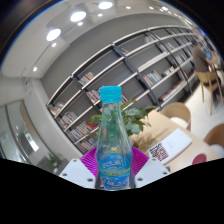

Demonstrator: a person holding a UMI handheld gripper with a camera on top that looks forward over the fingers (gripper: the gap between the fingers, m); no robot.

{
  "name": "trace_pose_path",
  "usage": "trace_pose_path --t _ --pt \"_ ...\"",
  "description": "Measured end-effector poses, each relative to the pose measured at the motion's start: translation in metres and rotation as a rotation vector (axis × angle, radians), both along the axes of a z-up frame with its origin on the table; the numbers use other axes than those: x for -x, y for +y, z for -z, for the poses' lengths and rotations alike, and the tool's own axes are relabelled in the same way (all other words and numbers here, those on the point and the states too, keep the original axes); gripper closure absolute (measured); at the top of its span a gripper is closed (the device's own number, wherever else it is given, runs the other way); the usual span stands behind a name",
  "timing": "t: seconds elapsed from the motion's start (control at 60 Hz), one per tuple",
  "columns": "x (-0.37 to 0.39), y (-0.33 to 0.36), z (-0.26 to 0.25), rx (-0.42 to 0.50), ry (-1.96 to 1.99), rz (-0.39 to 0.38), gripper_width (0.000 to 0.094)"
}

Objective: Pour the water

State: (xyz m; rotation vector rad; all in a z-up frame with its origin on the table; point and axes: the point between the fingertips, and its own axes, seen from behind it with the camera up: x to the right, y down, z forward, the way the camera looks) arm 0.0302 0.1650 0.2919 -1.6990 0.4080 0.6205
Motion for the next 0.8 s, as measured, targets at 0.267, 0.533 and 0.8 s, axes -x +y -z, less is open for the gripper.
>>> trace_pose_path --t 0.267,0.533,0.8 --pt "-0.095 -0.011 0.018 -0.048 -0.564 0.073 0.0532" --pt "-0.197 -0.012 0.115 0.099 -0.636 0.162 0.0518" --pt "-0.236 -0.005 0.172 0.147 -0.599 0.221 0.0499"
